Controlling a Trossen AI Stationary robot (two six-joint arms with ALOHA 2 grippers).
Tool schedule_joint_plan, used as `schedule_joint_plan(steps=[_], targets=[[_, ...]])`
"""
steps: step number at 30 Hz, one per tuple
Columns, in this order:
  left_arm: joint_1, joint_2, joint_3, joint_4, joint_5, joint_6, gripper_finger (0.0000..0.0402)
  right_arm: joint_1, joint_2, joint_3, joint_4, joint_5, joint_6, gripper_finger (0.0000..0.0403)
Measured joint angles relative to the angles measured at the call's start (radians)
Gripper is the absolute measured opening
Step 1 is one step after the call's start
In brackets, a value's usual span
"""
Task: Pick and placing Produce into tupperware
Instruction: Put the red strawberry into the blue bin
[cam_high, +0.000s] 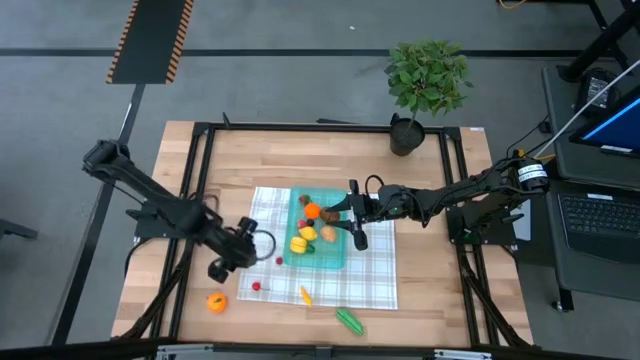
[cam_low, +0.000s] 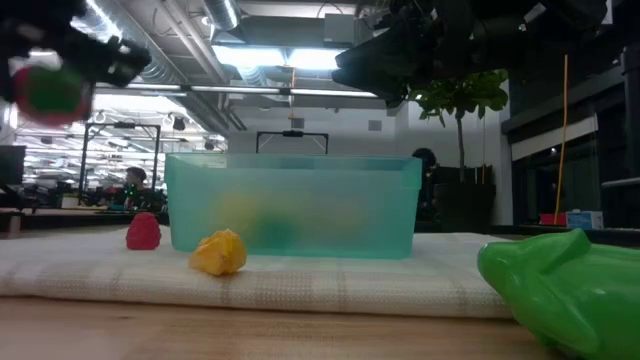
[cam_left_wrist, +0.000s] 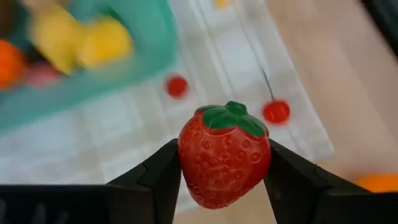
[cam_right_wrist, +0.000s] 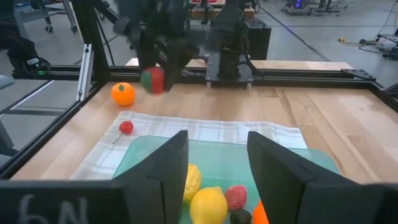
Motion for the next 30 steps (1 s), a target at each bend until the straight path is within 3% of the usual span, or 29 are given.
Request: schedule_joint_plan(steps=[6,15,30], targets=[[0.009,-0.175,-0.035,0.13,-0.056,0.051,0.0185,0.0,0.0,0.0,0.0,0.0,-0.045,0.0166],[0.008,-0.371,-0.217,0.482,-0.087,0.183,0.0185,0.0,0.0,0.0,0.0,-0.011,-0.071,0.0166],[0.008,-0.5,-0.522,0.922,-0.083,0.144,0.0185,0.0,0.0,0.0,-0.006,-0.019,-0.068,0.0166]])
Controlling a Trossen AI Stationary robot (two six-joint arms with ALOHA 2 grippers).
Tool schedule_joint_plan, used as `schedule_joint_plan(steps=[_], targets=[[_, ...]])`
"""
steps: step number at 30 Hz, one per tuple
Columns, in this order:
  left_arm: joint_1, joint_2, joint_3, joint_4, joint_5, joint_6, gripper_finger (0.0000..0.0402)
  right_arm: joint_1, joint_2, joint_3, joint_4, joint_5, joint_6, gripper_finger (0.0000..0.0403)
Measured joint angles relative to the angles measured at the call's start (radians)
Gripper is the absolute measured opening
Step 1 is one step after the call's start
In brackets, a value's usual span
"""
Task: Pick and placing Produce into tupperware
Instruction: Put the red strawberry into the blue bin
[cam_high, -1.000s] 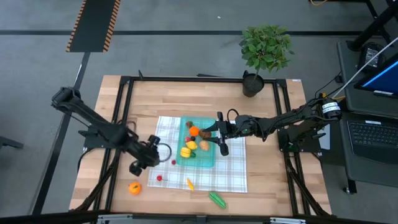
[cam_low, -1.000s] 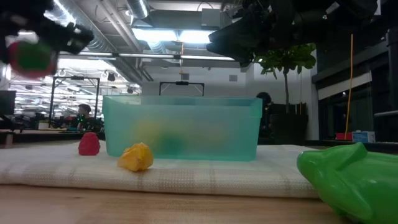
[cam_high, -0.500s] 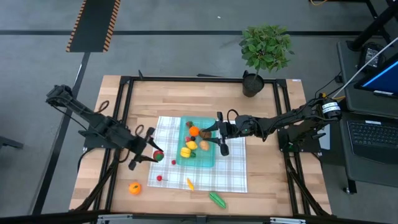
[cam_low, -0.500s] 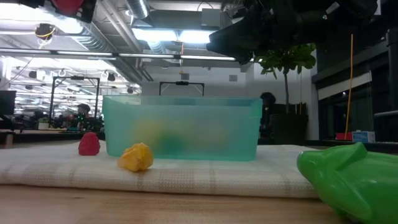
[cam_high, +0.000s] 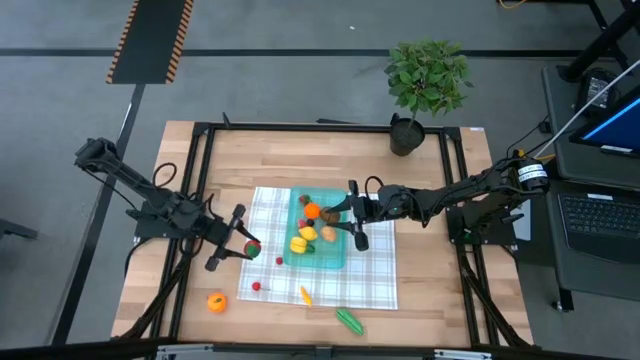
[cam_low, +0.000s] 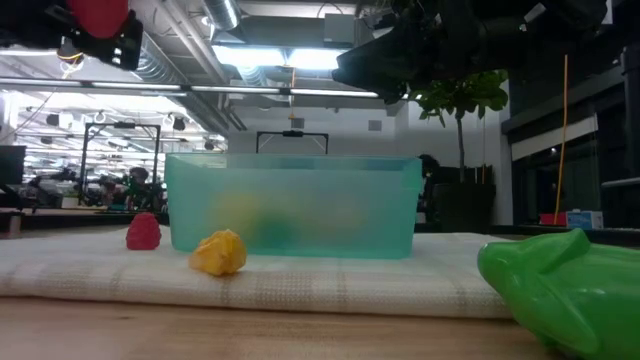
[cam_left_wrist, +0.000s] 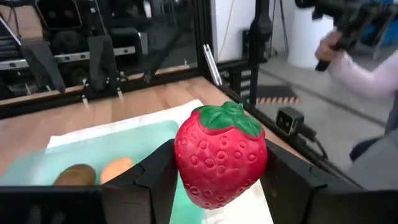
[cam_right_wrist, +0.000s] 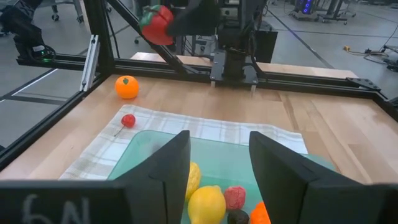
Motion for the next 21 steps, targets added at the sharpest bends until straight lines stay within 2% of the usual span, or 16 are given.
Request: schedule_joint_plan(steps=[6,12,21], targets=[[0.0,0.0,-0.108,0.239,0.0,-0.011,0.0185,0.0,0.0,0.0,-0.001,0.0,0.001,0.0166],[0.001,0.0,-0.122,0.267,-0.004,-0.008,0.0185,0.0,0.0,0.0,-0.002,0.0,0.001,0.0166],[0.048,0.001,-0.122,0.272,-0.227,-0.041,0.0186,0.0,0.0,0.0,-0.002,0.0,0.001,0.0166]])
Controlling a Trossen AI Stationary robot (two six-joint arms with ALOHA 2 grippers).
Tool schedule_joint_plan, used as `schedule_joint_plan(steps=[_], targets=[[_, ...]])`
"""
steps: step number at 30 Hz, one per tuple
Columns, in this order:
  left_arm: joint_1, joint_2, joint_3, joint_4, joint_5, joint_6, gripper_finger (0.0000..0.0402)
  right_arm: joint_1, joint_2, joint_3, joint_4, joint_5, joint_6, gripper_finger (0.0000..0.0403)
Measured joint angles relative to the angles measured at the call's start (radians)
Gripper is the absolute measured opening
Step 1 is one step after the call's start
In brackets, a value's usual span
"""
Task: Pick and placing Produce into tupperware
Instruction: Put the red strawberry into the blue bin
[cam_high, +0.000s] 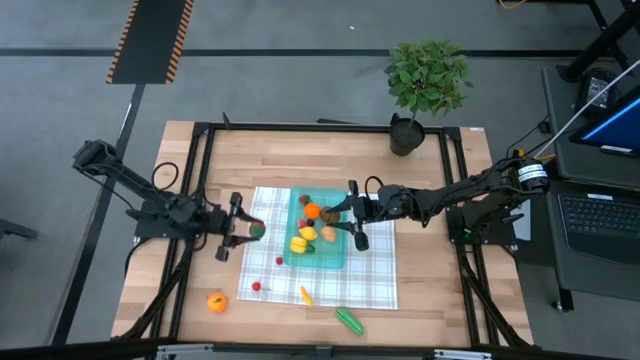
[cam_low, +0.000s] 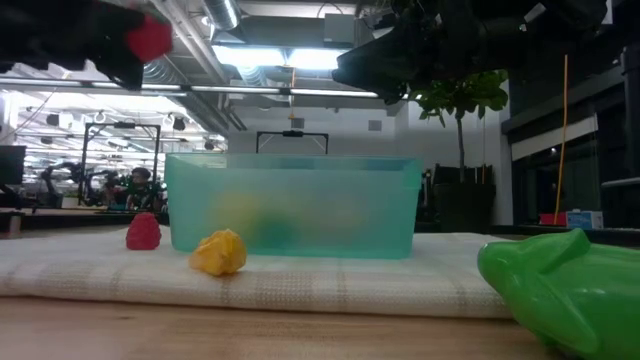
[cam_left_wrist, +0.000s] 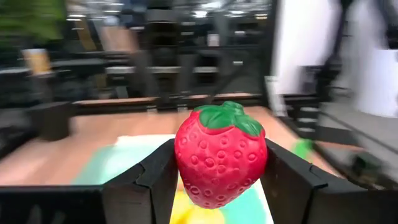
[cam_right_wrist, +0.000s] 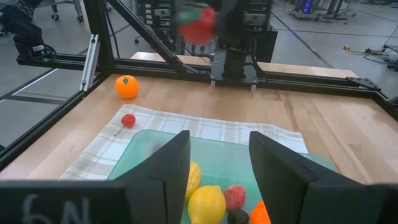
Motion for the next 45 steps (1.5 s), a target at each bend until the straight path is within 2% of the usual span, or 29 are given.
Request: schedule_joint_plan(steps=[3,9,14,17,24,35,40,45], targets=[[0.017,0.0,0.0,0.0,-0.083,-0.001,0.0186,0.0,0.0,0.0,0.0,0.0,-0.001,0.0166],[0.051,0.003,0.0,-0.001,-0.085,0.001,0.0186,0.0,0.0,0.0,0.0,0.0,-0.003,0.0166],[0.087,0.035,0.0,-0.002,-0.044,-0.021,0.0185,0.0,0.0,0.0,0.005,0.0,0.0,0.0166],[0.126,0.066,0.0,0.02,-0.031,-0.029,0.0185,-0.003,0.0,-0.011,0.062,0.0,-0.002,0.0166],[0.247,0.147,0.002,0.091,0.08,-0.05,0.0185,-0.043,-0.028,-0.121,0.224,0.0,-0.007,0.0166],[0.419,0.383,0.148,0.09,0.309,-0.038,0.0185,-0.056,-0.094,-0.181,0.227,0.0,-0.006,0.0166],[0.468,0.492,0.209,0.088,0.321,-0.023,0.0185,-0.056,-0.099,-0.194,0.224,0.0,0.0,0.0166],[0.504,0.581,0.251,0.14,0.408,-0.022,0.0185,-0.053,-0.099,-0.194,0.224,0.0,0.001,0.0166]])
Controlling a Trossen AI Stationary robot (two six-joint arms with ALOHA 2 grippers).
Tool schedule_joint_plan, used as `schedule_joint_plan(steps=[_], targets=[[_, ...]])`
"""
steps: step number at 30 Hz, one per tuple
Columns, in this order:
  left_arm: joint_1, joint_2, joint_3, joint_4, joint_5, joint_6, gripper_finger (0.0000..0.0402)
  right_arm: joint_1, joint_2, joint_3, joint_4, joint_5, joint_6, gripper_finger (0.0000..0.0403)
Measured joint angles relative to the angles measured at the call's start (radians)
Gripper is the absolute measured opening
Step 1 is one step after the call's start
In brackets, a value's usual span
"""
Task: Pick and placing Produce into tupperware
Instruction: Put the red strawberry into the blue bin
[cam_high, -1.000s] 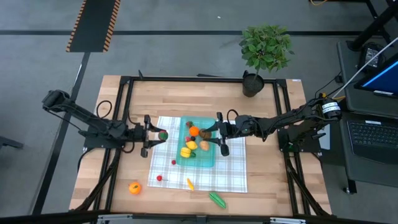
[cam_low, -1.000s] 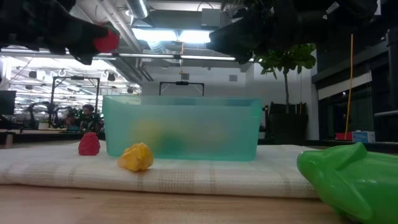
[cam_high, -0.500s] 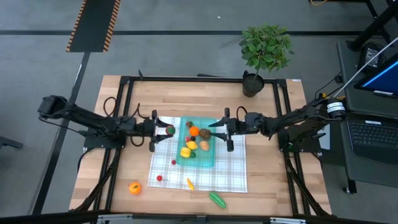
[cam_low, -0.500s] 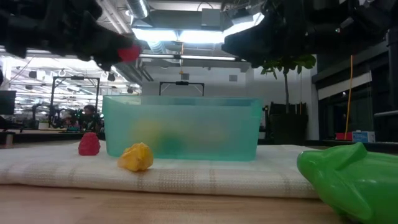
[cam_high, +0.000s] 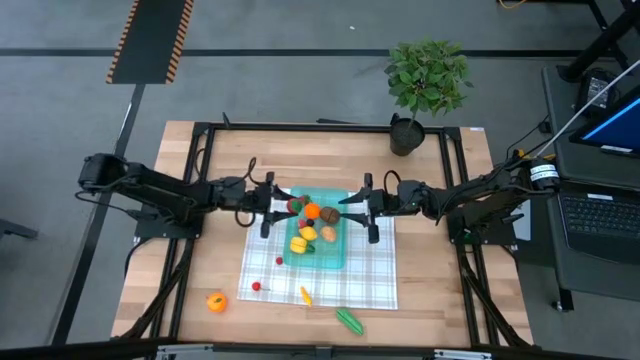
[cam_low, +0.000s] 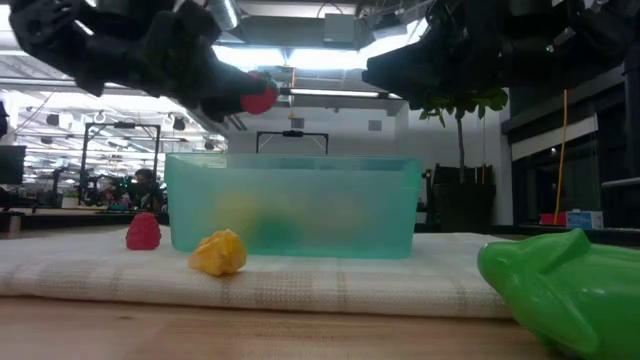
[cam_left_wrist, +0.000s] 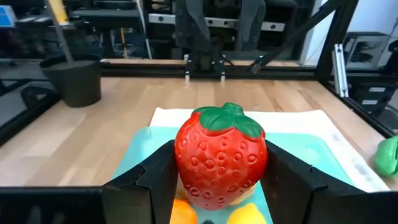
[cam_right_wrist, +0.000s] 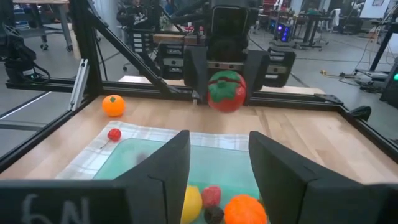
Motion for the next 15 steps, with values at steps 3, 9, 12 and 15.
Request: schedule_joint_plan(steps=[3,9,12,15], targets=[[0.016,0.035,0.026,-0.006,0.02,0.0,0.0185,0.0,0.0,0.0,0.0,0.0,0.02,0.0166],[0.04,0.064,0.081,-0.08,0.08,-0.005,0.0185,0.0,0.0,0.0,-0.018,0.0,0.046,0.0166],[0.04,0.064,0.125,-0.172,0.087,-0.004,0.0185,0.001,0.0,0.0,-0.036,0.0,0.053,0.0166],[0.039,0.064,0.178,-0.293,0.089,0.009,0.0185,0.007,0.0,0.0,-0.046,0.0,0.053,0.0166]])
